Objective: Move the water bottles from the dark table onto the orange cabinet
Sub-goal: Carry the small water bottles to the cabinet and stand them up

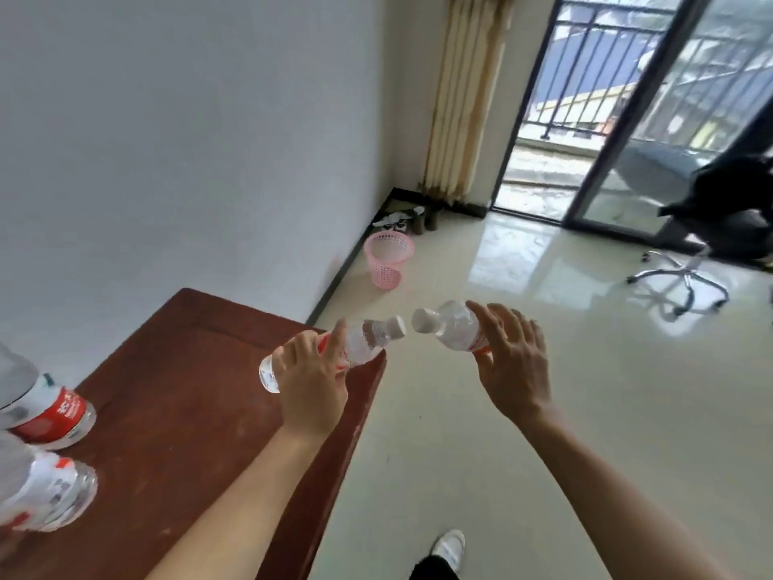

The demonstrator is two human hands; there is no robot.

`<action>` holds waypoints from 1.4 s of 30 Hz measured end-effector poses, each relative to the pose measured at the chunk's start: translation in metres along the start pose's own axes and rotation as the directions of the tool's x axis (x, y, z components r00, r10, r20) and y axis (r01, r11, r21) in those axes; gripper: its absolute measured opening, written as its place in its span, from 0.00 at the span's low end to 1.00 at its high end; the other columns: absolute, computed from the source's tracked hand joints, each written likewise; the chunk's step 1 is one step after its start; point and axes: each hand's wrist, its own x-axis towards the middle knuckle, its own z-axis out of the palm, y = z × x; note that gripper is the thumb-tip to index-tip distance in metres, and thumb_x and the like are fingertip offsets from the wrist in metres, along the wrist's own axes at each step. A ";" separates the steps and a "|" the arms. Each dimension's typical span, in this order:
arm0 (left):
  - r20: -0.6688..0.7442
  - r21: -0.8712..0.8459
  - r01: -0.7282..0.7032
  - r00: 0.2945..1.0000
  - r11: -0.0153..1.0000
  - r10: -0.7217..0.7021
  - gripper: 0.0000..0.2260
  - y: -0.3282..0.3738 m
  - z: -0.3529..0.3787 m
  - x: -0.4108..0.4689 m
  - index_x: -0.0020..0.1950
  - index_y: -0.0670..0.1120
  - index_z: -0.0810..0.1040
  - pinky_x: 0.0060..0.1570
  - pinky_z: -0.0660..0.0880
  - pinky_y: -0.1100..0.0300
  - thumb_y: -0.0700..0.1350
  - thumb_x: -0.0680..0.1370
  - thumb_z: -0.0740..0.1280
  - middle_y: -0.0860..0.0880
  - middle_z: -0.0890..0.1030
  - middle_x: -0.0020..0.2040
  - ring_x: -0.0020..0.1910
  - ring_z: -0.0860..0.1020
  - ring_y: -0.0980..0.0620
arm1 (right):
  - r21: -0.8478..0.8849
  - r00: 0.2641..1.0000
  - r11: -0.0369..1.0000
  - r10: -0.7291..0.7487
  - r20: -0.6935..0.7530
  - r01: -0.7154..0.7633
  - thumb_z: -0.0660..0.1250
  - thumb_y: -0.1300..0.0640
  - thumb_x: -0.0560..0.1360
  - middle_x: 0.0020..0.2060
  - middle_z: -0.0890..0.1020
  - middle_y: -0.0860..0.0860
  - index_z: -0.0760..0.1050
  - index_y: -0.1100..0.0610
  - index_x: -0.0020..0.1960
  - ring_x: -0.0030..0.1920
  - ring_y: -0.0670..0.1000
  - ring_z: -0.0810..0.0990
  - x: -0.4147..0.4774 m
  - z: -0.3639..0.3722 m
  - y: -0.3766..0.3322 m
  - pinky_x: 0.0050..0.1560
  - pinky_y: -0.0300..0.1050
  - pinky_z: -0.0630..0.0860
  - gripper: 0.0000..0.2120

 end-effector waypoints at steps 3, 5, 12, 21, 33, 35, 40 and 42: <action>-0.009 -0.057 -0.080 0.997 0.995 0.080 0.39 0.061 0.007 0.011 0.75 0.53 0.64 0.54 0.71 0.39 0.41 0.67 0.78 0.40 0.73 0.52 0.49 0.73 0.38 | -0.096 0.997 0.994 0.055 -0.060 -0.061 0.75 0.65 0.69 0.63 0.78 0.56 0.66 0.45 0.73 0.62 0.63 0.76 -0.029 -0.049 0.043 0.64 0.66 0.69 0.38; -0.038 -0.113 -0.219 0.976 0.969 0.216 0.41 0.123 0.008 0.004 0.75 0.52 0.67 0.52 0.72 0.38 0.39 0.65 0.79 0.41 0.73 0.52 0.49 0.72 0.39 | -0.173 0.980 0.968 0.164 -0.109 -0.182 0.74 0.65 0.70 0.63 0.78 0.55 0.66 0.44 0.73 0.61 0.63 0.76 -0.065 -0.092 0.080 0.64 0.65 0.69 0.37; -0.102 -0.240 -0.481 0.876 0.843 0.471 0.38 0.339 0.023 -0.021 0.74 0.50 0.70 0.51 0.69 0.43 0.40 0.65 0.80 0.40 0.72 0.54 0.50 0.72 0.39 | -0.301 0.885 0.843 0.364 -0.291 -0.446 0.72 0.64 0.72 0.64 0.77 0.53 0.68 0.43 0.73 0.63 0.61 0.74 -0.192 -0.238 0.208 0.68 0.66 0.66 0.34; -0.121 -0.442 -0.736 0.616 0.513 0.779 0.39 0.682 0.030 -0.142 0.72 0.50 0.72 0.55 0.69 0.37 0.41 0.63 0.82 0.39 0.73 0.55 0.54 0.71 0.37 | -0.421 0.620 0.454 0.571 -0.539 -0.785 0.72 0.63 0.73 0.64 0.77 0.58 0.68 0.46 0.73 0.63 0.63 0.74 -0.429 -0.446 0.348 0.66 0.69 0.67 0.33; -0.344 -0.628 -0.776 0.223 -0.047 0.912 0.39 1.038 0.024 -0.321 0.74 0.55 0.71 0.59 0.69 0.36 0.42 0.65 0.81 0.40 0.72 0.58 0.56 0.68 0.39 | -0.421 0.239 -0.140 0.645 -0.726 -0.896 0.74 0.66 0.70 0.66 0.74 0.56 0.65 0.45 0.77 0.68 0.61 0.72 -0.645 -0.618 0.434 0.67 0.72 0.66 0.40; -0.369 -0.650 -0.746 0.143 -0.145 0.918 0.40 1.095 0.014 -0.359 0.74 0.55 0.70 0.60 0.69 0.34 0.42 0.65 0.80 0.41 0.72 0.58 0.57 0.69 0.38 | -0.388 0.158 -0.250 0.625 -0.764 -0.887 0.73 0.66 0.71 0.66 0.74 0.55 0.64 0.45 0.77 0.68 0.60 0.72 -0.672 -0.651 0.438 0.67 0.72 0.66 0.40; -0.462 -0.632 -0.670 -0.078 -0.389 0.884 0.39 1.203 -0.031 -0.466 0.74 0.55 0.70 0.60 0.68 0.33 0.43 0.66 0.80 0.40 0.73 0.58 0.58 0.71 0.36 | -0.327 0.015 -0.512 0.522 -0.853 -0.794 0.76 0.66 0.69 0.64 0.75 0.56 0.66 0.45 0.76 0.66 0.60 0.73 -0.742 -0.722 0.423 0.64 0.72 0.67 0.41; -0.509 -0.612 -0.617 -0.171 -0.494 0.844 0.39 1.235 -0.050 -0.522 0.74 0.56 0.68 0.60 0.68 0.34 0.43 0.66 0.80 0.40 0.73 0.58 0.58 0.71 0.36 | -0.240 -0.090 -0.615 0.456 -0.886 -0.752 0.75 0.65 0.69 0.65 0.74 0.56 0.66 0.45 0.77 0.67 0.60 0.72 -0.777 -0.742 0.412 0.66 0.72 0.66 0.40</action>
